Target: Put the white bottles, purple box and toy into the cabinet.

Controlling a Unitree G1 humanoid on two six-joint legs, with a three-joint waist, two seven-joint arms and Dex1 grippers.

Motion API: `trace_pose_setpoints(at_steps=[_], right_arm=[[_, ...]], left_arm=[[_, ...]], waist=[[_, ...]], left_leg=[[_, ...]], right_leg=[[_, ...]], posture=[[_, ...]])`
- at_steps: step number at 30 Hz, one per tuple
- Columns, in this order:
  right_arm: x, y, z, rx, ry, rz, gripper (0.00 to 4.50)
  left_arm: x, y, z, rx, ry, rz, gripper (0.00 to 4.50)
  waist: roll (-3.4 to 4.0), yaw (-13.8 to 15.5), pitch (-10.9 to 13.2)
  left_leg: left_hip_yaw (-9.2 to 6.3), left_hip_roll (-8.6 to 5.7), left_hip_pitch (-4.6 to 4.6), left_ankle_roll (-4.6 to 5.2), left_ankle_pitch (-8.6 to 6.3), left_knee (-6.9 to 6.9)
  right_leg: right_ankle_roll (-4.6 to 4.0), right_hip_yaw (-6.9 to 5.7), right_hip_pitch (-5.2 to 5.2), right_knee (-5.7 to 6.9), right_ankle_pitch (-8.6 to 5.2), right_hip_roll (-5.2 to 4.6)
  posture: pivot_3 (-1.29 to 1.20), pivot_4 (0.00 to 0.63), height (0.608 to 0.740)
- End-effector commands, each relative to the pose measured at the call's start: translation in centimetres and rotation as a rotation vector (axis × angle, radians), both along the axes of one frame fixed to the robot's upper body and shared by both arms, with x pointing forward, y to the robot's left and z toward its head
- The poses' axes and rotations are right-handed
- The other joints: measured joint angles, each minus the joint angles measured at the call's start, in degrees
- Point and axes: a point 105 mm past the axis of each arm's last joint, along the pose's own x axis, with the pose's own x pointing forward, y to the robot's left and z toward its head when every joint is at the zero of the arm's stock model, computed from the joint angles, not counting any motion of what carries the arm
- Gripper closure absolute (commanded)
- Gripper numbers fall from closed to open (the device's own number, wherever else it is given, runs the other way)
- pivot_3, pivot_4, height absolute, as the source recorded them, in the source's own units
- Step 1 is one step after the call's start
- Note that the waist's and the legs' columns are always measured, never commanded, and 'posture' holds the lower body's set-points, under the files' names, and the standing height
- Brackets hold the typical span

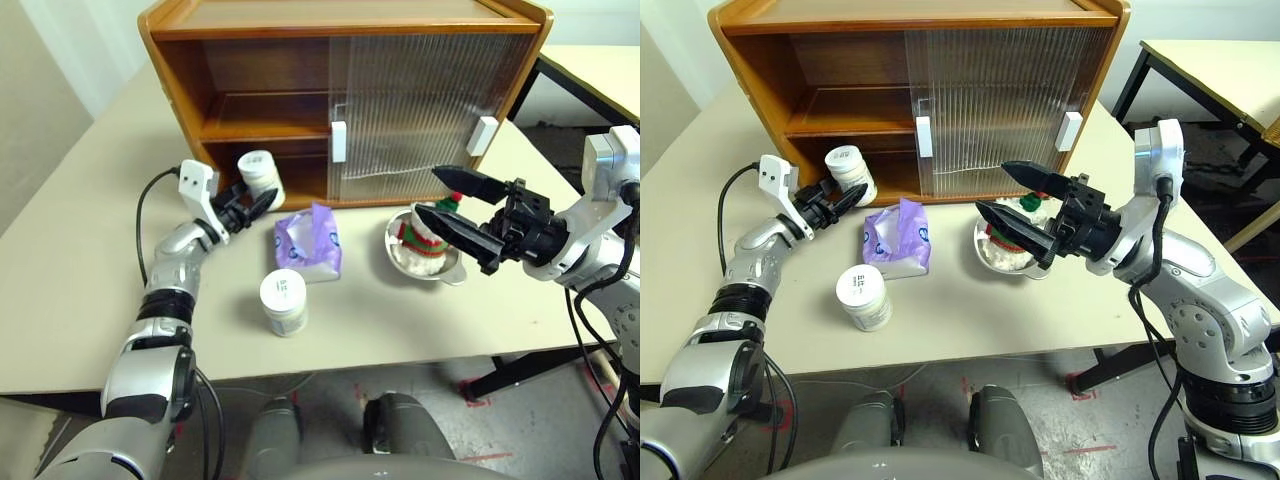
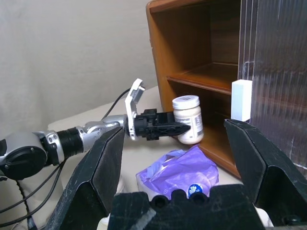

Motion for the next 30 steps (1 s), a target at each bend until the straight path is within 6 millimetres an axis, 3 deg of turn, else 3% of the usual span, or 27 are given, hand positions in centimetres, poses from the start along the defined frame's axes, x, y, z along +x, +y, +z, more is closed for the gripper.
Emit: trace_pose_setpoints(at_steps=[1, 9, 30], right_arm=[[-0.2, 0.0, 0.3, 0.003, -0.026, -0.012, 0.00], [-0.3, -0.2, 0.3, 0.006, -0.025, -0.020, 0.00], [-0.7, -0.9, 0.4, -0.001, -0.031, -0.067, 0.00]], left_arm=[[0.6, -1.1, 0.8, 0.022, -0.042, 0.000, 1.44], [1.8, -0.7, 0.2, 0.059, -0.025, 0.143, 1.44], [4.0, -1.6, 1.0, 0.061, -0.024, 0.273, 1.44]], waist=[[-0.01, 0.0, 0.0], [-0.04, -0.4, 0.0], [-0.22, -1.6, -0.1]], left_leg=[[0.00, 0.00, 0.00, 0.00, 0.00, 0.00], [-0.01, 0.01, 0.02, 0.00, 0.00, 0.00], [0.00, 0.00, 0.01, -0.01, -0.01, 0.01]], right_leg=[[0.00, 0.00, 0.00, 0.00, 0.00, 0.00], [0.02, 0.04, 0.00, 0.01, 0.01, 0.05], [0.03, 0.05, 0.01, 0.01, 0.02, 0.06]], posture=[[-0.11, 0.000, 0.740], [-0.11, 0.000, 0.740], [-0.17, 0.000, 0.740]])
